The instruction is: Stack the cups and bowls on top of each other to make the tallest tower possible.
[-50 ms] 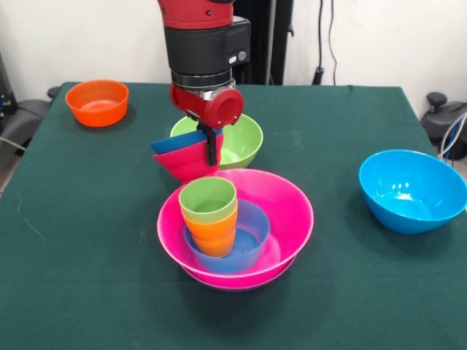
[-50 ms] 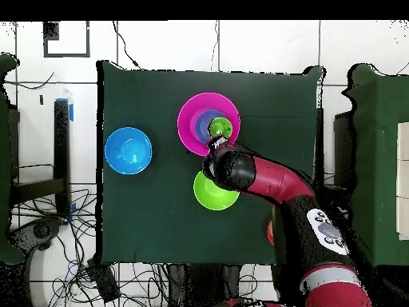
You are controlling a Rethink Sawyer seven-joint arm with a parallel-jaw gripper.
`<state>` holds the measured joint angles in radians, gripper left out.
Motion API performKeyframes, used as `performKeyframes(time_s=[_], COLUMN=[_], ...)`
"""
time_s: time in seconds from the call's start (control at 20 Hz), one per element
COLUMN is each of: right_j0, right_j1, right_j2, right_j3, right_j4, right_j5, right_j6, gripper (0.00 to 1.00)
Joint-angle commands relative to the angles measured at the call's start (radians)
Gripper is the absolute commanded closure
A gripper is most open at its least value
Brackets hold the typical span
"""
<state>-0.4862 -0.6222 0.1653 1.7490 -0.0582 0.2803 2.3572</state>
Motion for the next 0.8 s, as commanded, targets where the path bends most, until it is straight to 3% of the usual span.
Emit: performKeyframes(time_s=[0.05,0.3,0.8], right_j0=[0.036,0.046,0.039], right_j1=[-0.016,-0.067,-0.115], right_j2=[0.084,0.053,0.041], right_j3=[-0.035,-0.047,-0.057], right_j4=[0.037,0.036,0.022], right_j5=[0.091,0.185,0.278], right_j6=[0.043,0.03,0.014], gripper=[1.0,1.0,1.0])
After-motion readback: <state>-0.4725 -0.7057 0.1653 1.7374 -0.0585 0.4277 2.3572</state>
